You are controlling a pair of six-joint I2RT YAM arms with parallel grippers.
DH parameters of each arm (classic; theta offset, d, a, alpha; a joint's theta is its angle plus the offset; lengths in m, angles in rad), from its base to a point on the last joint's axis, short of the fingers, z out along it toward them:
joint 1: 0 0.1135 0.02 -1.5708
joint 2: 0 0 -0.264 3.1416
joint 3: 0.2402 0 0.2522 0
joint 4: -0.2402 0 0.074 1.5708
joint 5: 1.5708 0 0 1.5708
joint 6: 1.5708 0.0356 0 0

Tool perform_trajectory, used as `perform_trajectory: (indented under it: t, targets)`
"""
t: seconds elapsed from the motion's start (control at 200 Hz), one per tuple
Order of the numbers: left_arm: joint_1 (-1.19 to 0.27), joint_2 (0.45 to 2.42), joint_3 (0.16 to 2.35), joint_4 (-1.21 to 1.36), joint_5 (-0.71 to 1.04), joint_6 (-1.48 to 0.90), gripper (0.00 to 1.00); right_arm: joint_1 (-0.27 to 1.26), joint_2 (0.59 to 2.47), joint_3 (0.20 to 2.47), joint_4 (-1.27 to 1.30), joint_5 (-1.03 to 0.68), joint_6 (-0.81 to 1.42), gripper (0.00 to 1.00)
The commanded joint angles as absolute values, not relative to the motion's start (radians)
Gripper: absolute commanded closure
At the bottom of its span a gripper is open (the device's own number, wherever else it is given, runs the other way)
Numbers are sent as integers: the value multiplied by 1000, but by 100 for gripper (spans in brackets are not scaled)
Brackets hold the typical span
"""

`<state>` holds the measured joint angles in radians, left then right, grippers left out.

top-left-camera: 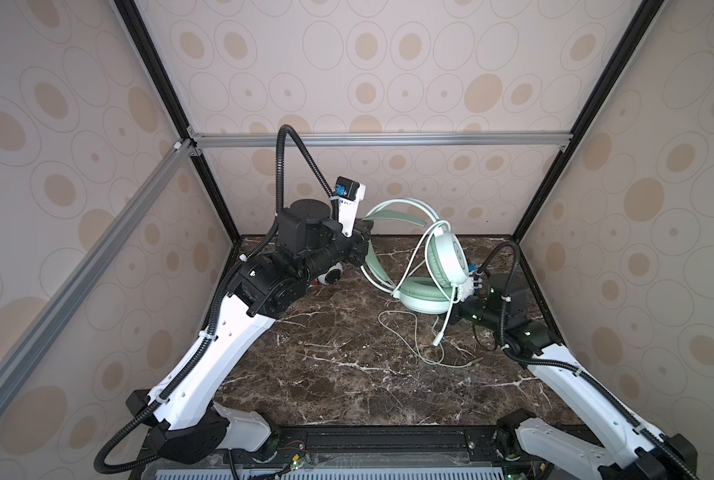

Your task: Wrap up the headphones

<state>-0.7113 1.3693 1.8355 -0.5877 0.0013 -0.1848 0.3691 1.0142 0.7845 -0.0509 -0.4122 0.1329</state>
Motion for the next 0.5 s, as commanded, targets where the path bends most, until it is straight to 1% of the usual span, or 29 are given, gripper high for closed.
perform_trajectory:
  t: [0.0,0.11,0.155,0.22,0.305,0.385,0.495]
  targets:
    - [-700,1326,1871,-466,31,-253,100,367,1025,774,79,-400,202,68]
    - [-701,1310,1847,-449,37,-259,100,367,1070,796,88,-342,204,82]
    - [-701,1305,1840,-440,43,-261,100,367,1104,825,50,-308,191,90]
    - [-701,1307,1841,-437,53,-261,100,367,1145,868,-13,-225,185,97]
    - [-700,1306,1840,-440,61,-257,100,365,1168,907,-45,-145,189,100]
    - [-700,1299,1827,-438,74,-254,100,364,1189,946,-73,-52,209,100]
    - [-701,1295,1813,-438,104,-254,100,349,1258,1042,-158,-8,218,100]
